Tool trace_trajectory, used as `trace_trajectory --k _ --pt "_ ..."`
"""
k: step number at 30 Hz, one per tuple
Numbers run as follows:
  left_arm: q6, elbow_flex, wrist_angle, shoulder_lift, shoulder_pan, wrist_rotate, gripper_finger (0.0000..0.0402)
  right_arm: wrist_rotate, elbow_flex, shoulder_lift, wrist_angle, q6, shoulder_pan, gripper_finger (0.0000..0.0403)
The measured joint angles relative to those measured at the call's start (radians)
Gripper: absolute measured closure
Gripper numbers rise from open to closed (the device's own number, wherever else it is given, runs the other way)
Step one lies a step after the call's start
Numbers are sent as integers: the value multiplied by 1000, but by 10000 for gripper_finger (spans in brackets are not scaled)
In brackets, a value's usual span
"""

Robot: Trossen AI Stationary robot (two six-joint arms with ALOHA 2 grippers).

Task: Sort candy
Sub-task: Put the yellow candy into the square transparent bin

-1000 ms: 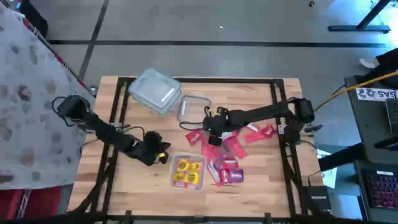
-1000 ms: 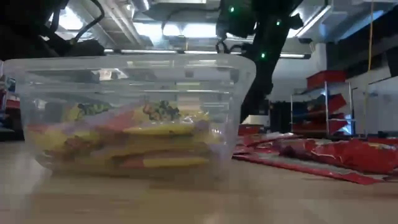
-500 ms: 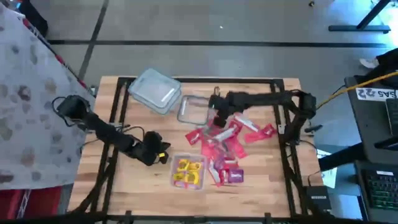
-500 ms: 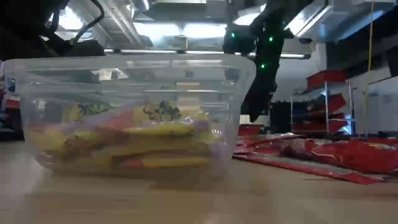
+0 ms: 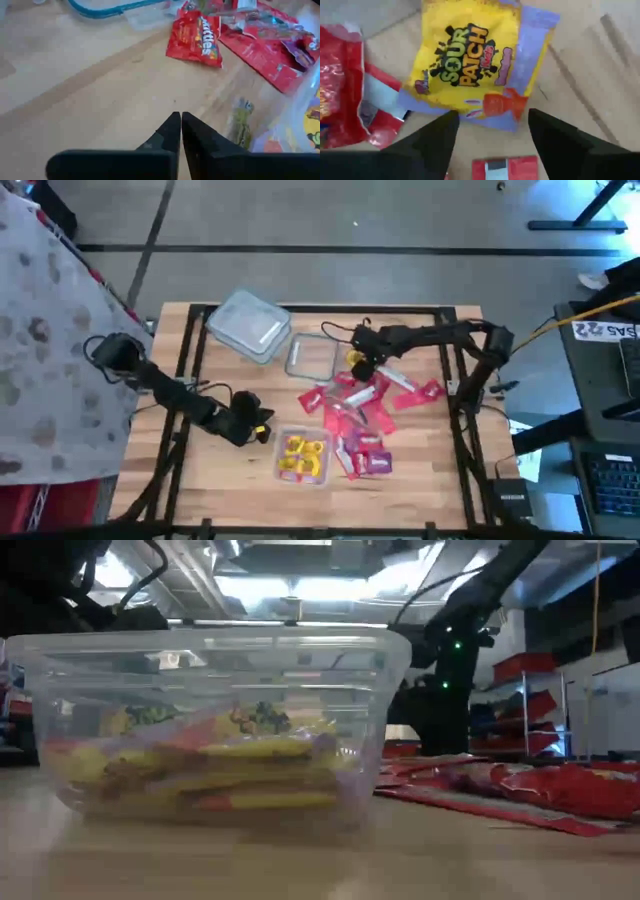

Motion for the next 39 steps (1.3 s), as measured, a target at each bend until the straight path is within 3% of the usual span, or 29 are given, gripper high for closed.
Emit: trace_trajectory --k 8,15,22,27,36,39 --pt "-5 0 0 0 0 0 402 1 0 -1 41 -4 5 384" --pt "-7 0 1 0 -1 1 402 140 45 -77 -79 -12 61 401" --pt "-5 0 1 0 -1 1 402 143 63 -183 -114 -4 110 402" --pt "-8 0 2 0 -1 1 402 86 59 -165 -86 -2 91 375" --pt "-8 0 8 0 -1 1 402 -25 59 -45 -44 0 -3 208" --pt "-8 0 8 0 -1 1 402 -29 59 4 2 0 -2 172"
